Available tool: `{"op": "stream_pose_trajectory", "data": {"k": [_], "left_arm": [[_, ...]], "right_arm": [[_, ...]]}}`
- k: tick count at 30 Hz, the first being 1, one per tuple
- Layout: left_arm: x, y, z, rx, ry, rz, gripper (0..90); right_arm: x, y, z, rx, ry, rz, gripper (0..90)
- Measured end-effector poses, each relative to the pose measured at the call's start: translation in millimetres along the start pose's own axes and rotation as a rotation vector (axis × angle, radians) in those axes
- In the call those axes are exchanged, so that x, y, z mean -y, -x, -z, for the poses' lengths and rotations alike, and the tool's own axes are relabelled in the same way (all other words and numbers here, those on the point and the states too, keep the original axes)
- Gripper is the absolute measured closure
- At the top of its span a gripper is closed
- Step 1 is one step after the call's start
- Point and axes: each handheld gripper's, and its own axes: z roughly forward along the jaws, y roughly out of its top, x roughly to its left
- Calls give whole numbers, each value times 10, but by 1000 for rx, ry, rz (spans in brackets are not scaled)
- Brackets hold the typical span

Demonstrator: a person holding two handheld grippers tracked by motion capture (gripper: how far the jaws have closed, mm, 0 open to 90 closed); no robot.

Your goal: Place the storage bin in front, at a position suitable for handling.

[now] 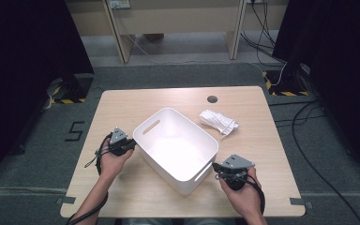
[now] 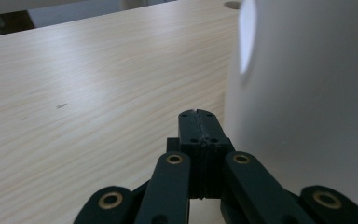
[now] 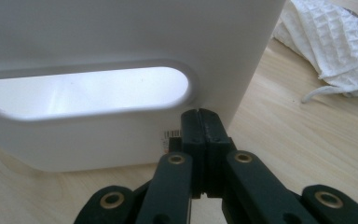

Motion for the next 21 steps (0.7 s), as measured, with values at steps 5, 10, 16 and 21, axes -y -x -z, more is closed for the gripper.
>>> {"op": "stream_pose_trajectory", "data": {"k": [5, 10, 16, 21], "left_arm": [[-5, -5, 21, -3, 3, -2, 899], [9, 4, 74, -4, 7, 1, 899], [29, 38, 135, 2, 7, 1, 899], [34, 63, 161, 13, 5, 13, 900]], "right_arm": [[-39, 57, -58, 12, -4, -4, 900], [-110, 139, -145, 40, -12, -7, 900], [-246, 283, -291, 80, -38, 2, 900], [-374, 448, -459, 94, -46, -14, 900]]}}
